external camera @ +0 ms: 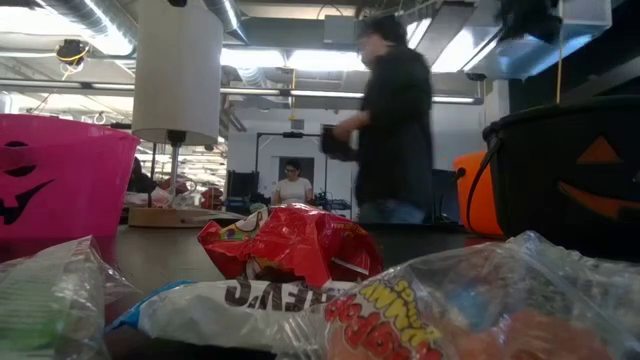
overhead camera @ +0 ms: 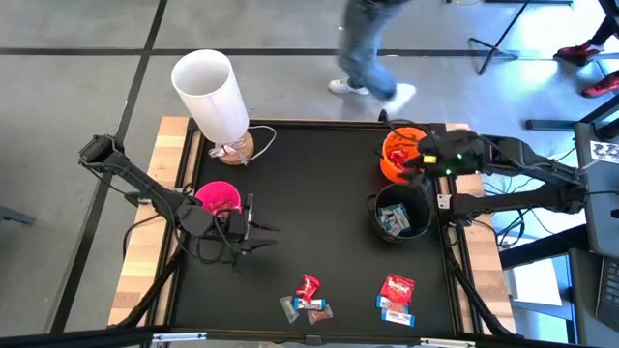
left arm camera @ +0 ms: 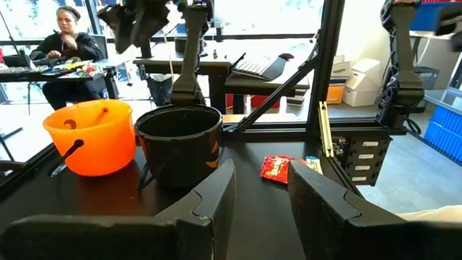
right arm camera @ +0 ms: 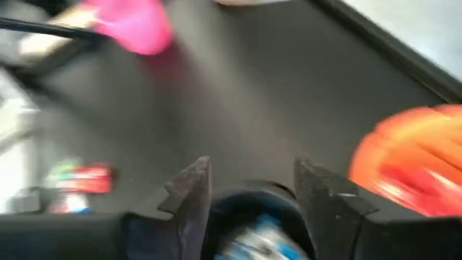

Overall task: Sort candy
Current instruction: Put the orange gummy into the pink bucket

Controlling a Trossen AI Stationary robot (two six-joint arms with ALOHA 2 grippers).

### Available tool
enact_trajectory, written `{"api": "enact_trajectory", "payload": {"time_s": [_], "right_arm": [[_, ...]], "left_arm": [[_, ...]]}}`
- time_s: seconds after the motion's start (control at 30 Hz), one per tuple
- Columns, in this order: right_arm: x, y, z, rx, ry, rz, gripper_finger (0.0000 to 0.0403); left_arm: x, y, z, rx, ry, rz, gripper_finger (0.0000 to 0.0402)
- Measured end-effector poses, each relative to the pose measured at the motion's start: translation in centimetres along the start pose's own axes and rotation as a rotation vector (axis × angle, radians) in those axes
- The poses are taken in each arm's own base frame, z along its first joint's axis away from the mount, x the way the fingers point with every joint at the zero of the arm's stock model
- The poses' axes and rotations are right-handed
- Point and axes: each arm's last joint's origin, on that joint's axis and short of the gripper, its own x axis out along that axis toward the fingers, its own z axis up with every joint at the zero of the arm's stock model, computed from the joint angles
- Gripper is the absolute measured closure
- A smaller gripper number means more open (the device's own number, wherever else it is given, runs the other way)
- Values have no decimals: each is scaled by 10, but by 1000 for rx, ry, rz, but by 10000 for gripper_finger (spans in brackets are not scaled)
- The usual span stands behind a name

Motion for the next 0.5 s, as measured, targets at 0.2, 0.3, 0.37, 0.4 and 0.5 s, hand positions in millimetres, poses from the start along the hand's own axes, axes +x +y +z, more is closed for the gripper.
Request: {"api": "enact_trajectory", "payload": {"time_s": [0.2, 0.3, 0.37, 0.4, 0.5], "right_arm": [[5, 46, 0, -116, -64, 237, 235], [14, 71, -8, -191, -39, 280, 240], [22, 87, -17, -227, 1, 282, 241], [27, 94, -22, -245, 25, 282, 241], [43, 118, -40, -298, 117, 288, 242]], "left_arm": [[0, 0, 0, 0, 5, 0, 283], [0, 0, 0, -1, 5, 0, 283], [0, 0, -1, -1, 5, 0, 283], [0, 0, -1, -3, 5, 0, 283], [0, 0, -1, -19, 6, 1, 283]]}}
